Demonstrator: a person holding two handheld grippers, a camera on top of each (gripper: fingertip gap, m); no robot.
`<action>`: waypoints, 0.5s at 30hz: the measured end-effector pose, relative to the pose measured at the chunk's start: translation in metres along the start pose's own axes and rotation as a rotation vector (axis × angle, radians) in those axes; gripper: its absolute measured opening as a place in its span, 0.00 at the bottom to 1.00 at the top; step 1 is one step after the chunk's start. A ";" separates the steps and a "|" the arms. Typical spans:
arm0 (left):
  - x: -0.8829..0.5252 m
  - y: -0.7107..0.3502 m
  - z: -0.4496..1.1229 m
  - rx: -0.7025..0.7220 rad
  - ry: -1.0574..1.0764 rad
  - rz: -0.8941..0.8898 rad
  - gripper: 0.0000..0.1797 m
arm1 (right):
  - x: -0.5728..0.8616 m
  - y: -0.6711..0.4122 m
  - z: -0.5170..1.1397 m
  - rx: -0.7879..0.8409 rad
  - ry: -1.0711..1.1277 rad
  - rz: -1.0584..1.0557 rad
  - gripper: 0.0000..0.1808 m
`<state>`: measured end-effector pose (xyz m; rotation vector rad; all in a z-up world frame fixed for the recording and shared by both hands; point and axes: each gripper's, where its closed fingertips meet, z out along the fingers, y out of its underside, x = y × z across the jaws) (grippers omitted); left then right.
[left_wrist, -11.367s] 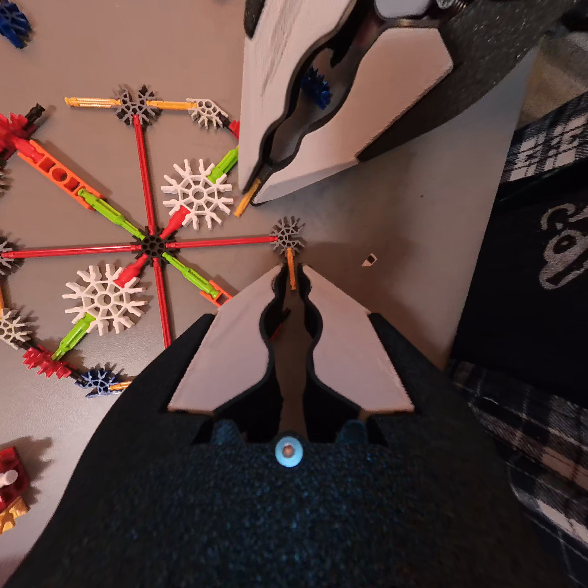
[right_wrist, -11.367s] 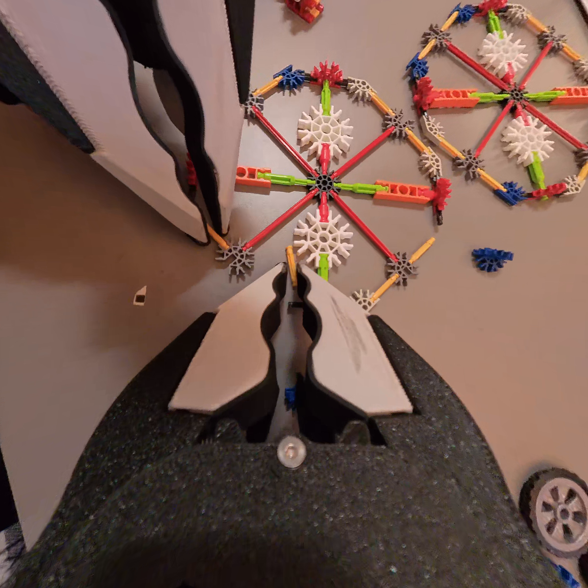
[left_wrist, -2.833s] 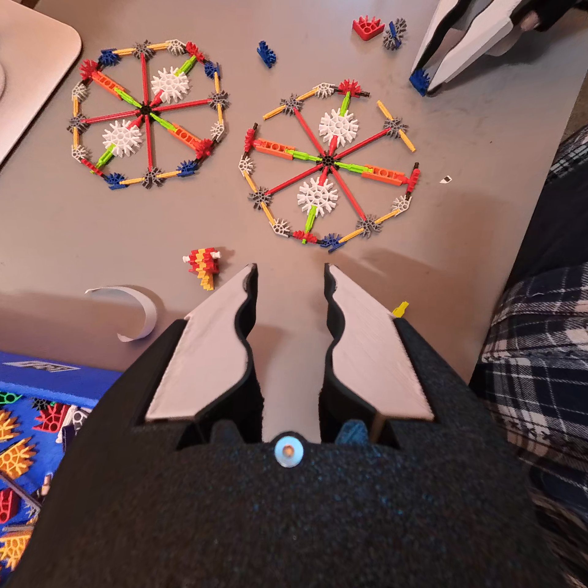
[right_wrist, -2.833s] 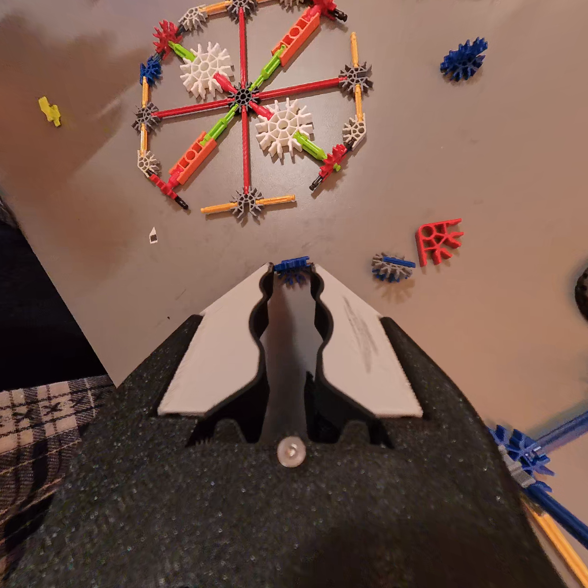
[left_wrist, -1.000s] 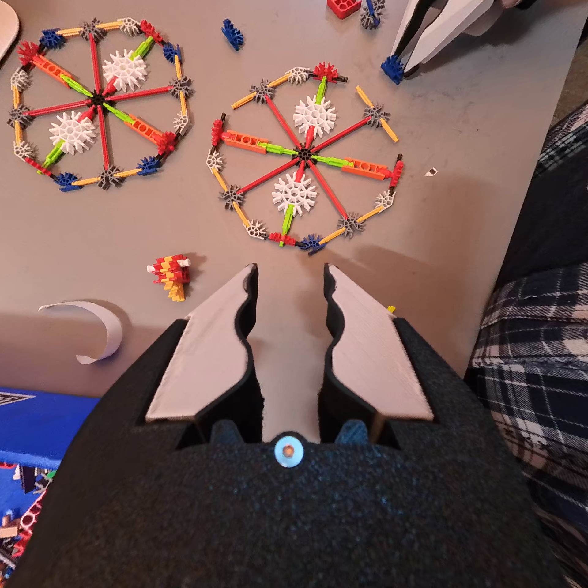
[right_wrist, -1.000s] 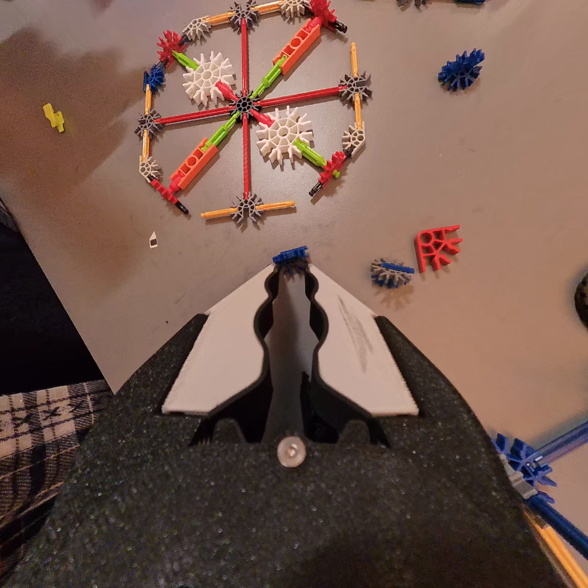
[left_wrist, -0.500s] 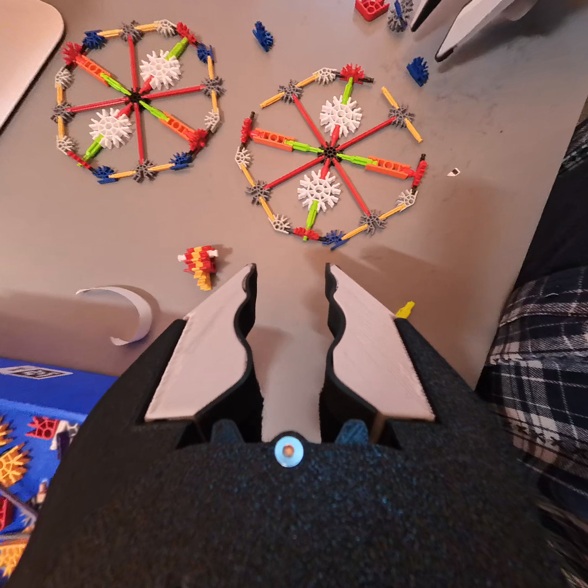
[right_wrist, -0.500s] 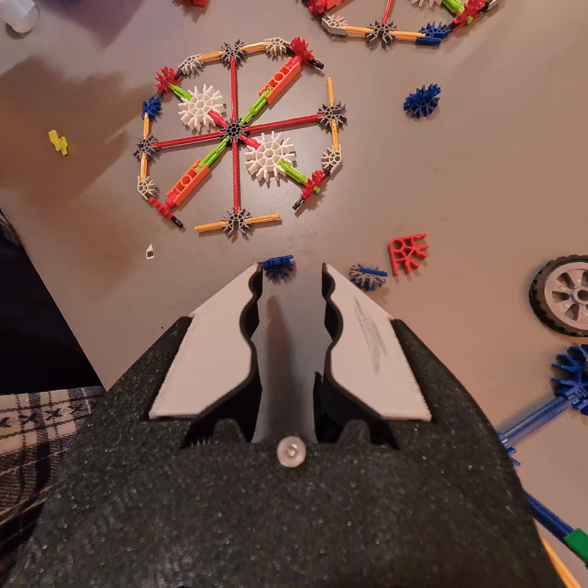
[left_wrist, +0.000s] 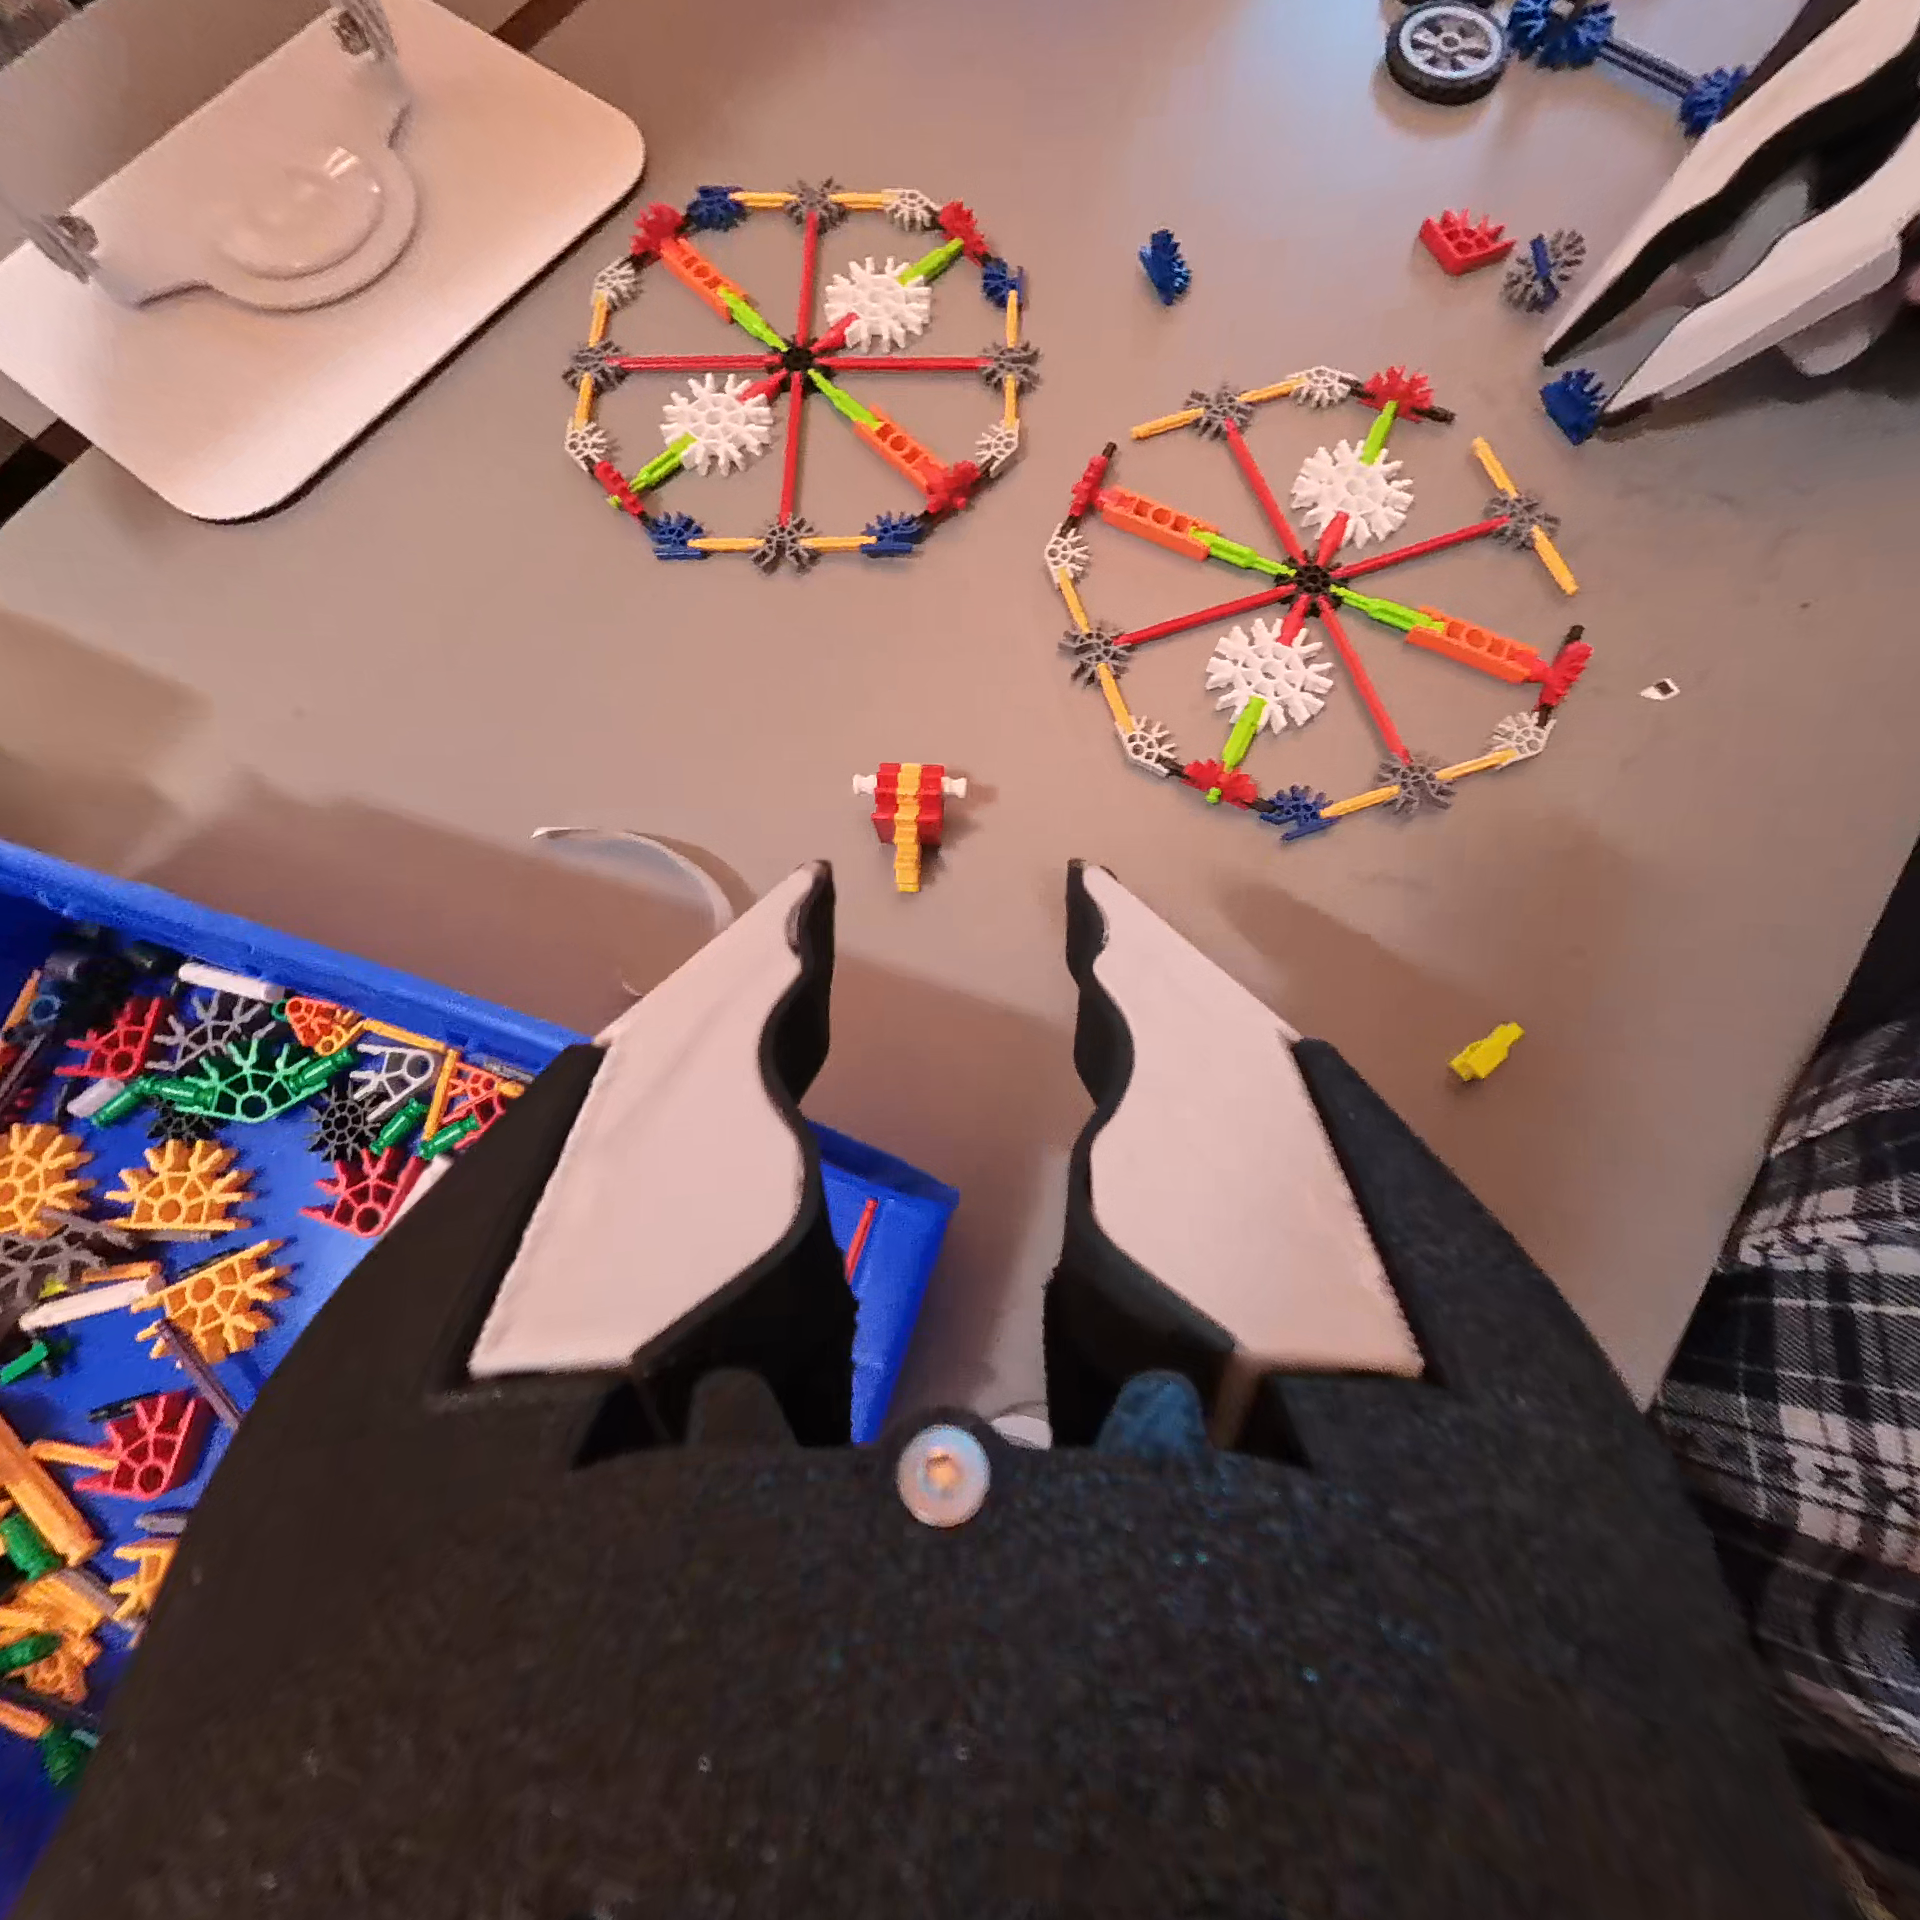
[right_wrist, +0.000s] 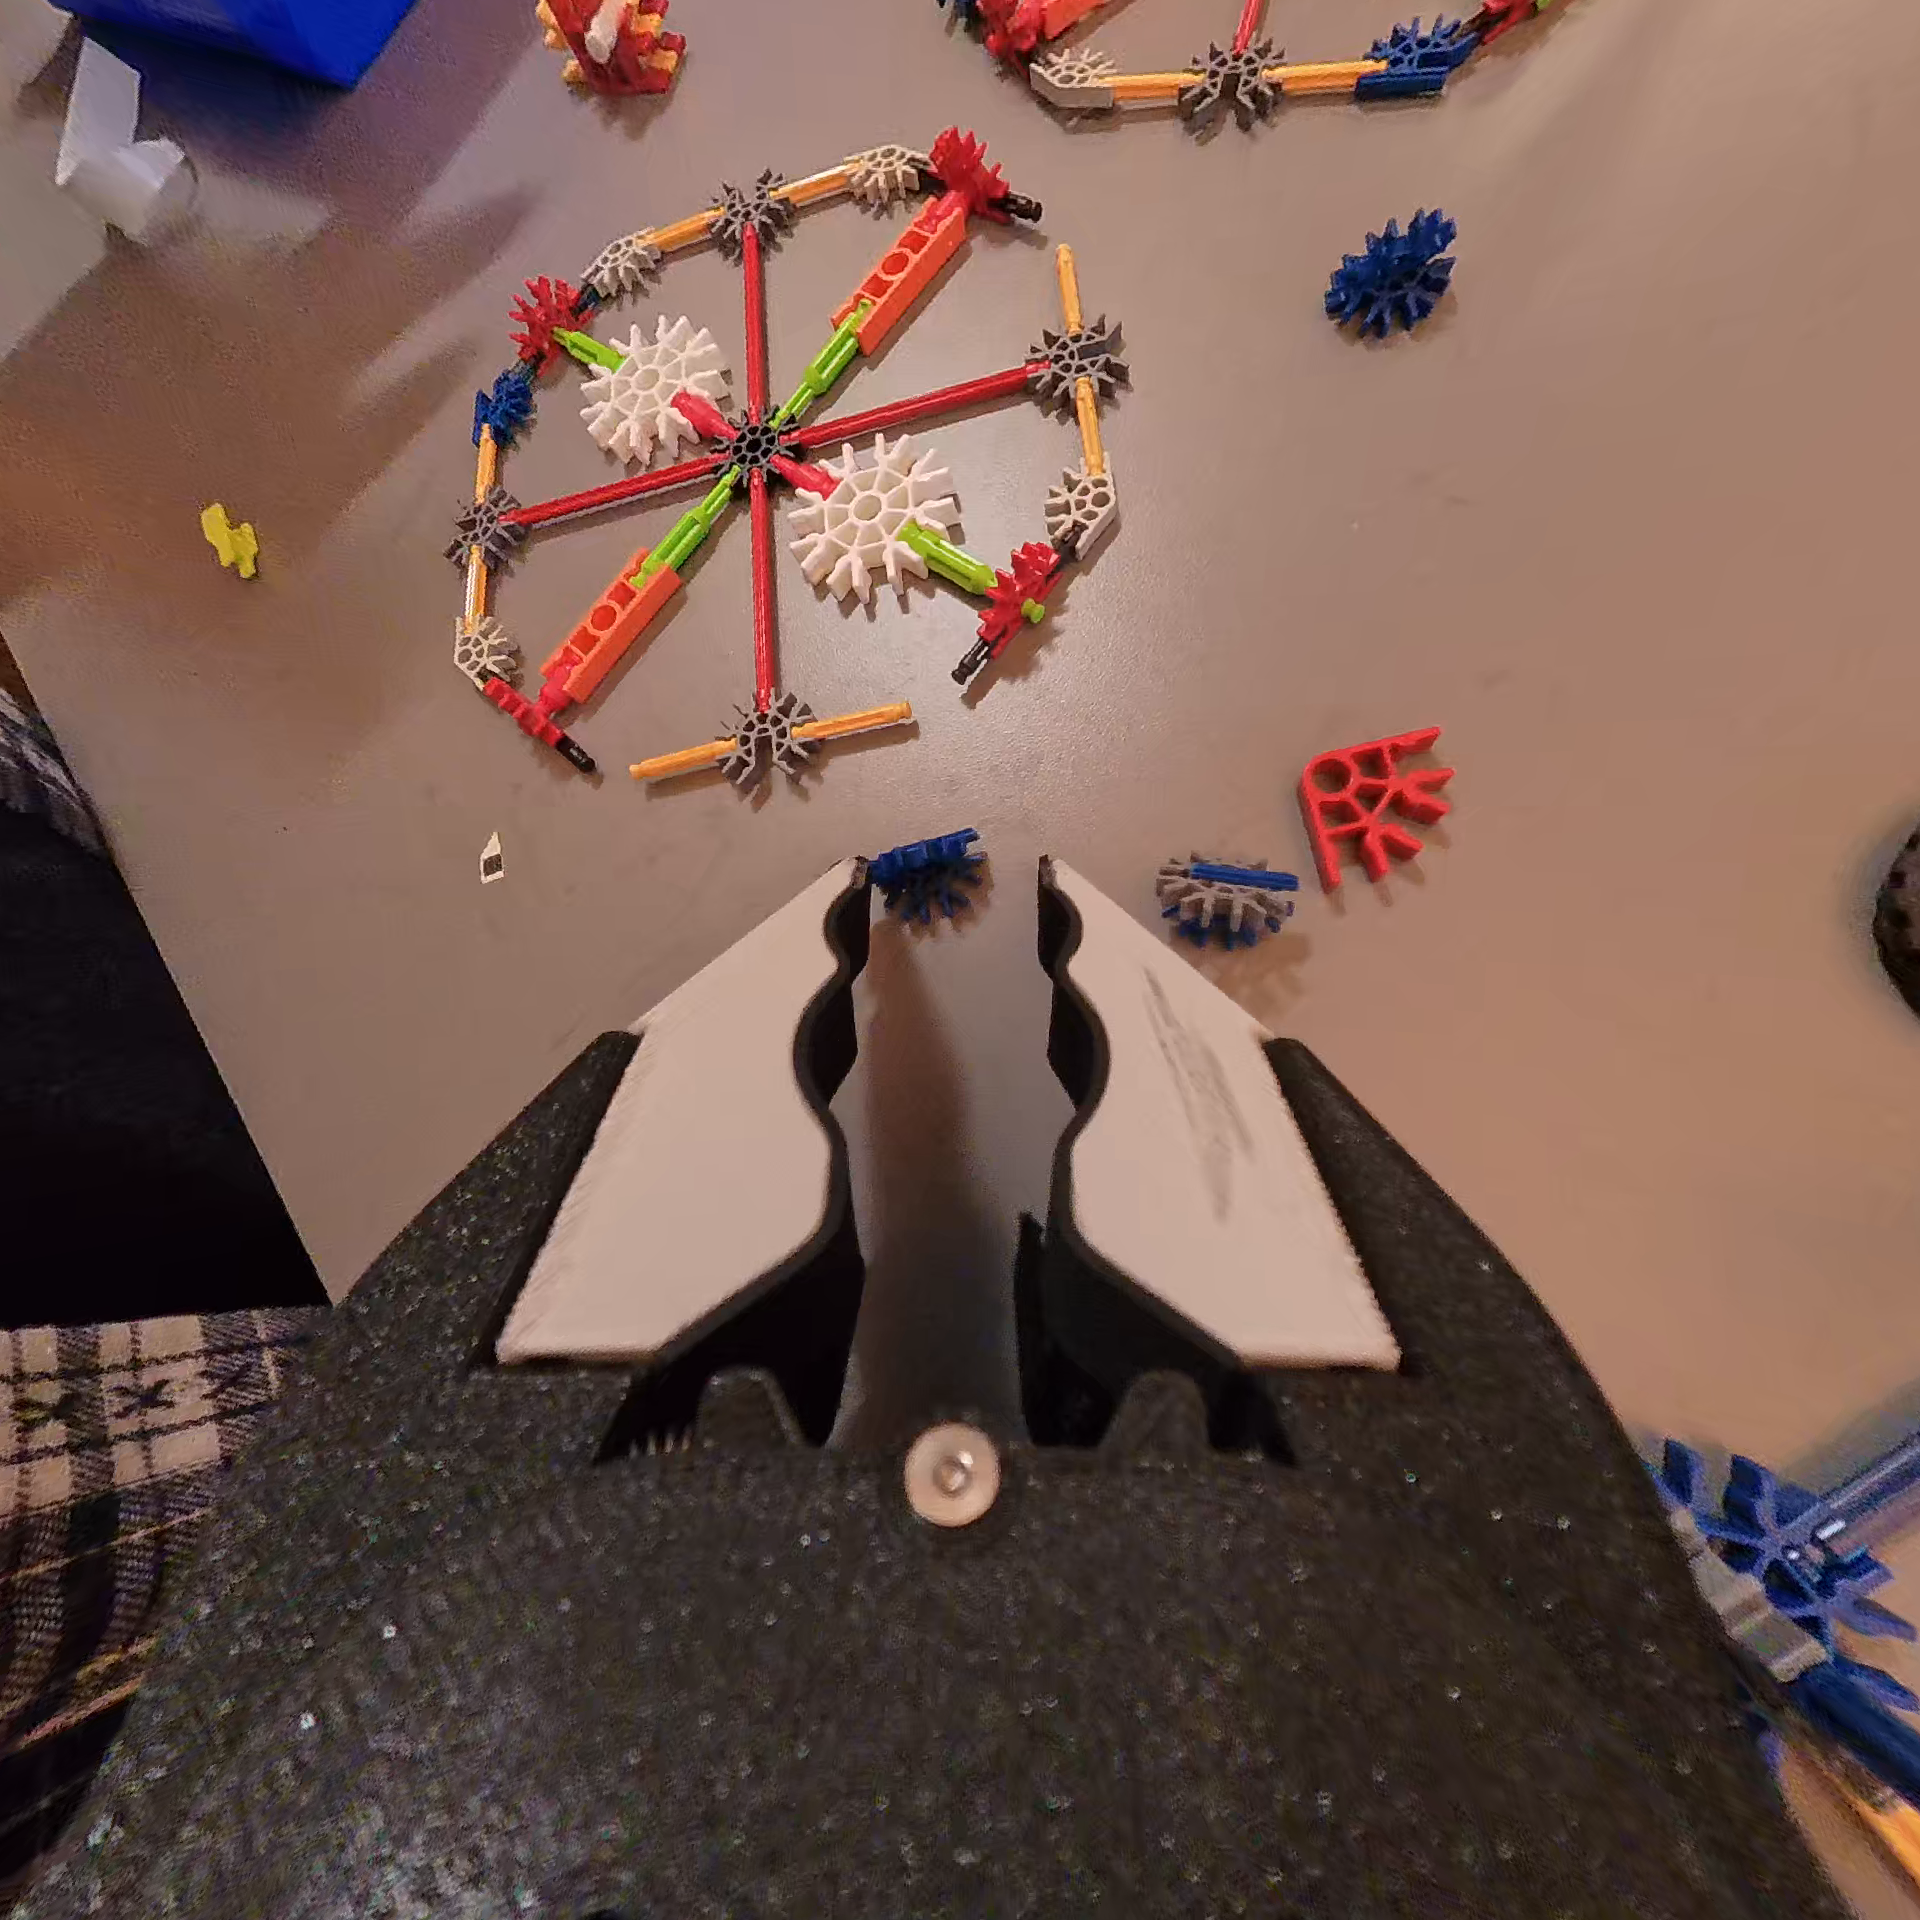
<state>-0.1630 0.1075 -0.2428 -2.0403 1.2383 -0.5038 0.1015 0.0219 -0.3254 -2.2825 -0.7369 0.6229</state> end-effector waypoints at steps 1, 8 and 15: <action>-0.001 0.000 -0.001 0.006 -0.001 -0.004 0.23 | 0.000 0.000 0.000 0.001 0.000 0.000 0.17; -0.004 0.001 0.001 0.004 -0.014 -0.003 0.24 | 0.001 0.000 0.000 0.007 -0.011 0.015 0.16; -0.007 0.005 0.003 0.001 -0.040 -0.011 0.28 | 0.001 0.000 -0.001 0.010 -0.012 0.019 0.16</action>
